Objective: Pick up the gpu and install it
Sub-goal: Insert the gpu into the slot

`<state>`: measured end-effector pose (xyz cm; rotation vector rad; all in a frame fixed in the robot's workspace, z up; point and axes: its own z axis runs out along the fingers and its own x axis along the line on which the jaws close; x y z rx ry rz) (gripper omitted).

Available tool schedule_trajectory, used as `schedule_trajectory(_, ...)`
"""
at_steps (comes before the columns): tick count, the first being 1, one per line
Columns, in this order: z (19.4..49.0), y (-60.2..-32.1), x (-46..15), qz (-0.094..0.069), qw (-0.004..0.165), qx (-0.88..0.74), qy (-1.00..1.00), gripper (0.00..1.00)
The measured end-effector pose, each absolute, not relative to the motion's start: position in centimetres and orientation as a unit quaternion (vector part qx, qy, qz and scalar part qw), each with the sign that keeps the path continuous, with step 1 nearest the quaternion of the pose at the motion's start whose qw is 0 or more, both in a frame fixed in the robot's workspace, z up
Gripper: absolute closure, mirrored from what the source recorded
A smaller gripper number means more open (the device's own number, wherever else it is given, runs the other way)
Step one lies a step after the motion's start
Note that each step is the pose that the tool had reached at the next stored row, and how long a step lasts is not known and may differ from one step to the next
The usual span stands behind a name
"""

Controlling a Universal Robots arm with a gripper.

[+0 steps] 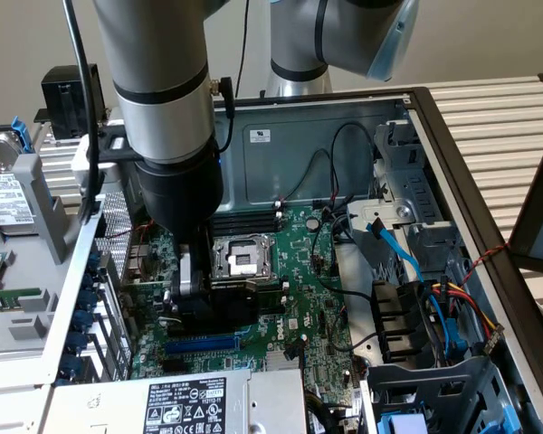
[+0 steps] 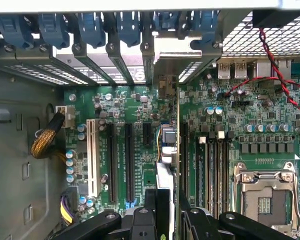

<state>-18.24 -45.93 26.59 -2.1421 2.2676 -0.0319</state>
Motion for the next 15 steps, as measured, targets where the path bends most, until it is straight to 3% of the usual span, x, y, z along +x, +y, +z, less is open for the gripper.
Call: schedule_trajectory(15, 26.02, -45.90, -18.41, -0.010, 0.011, -0.687, 0.727, 0.73)
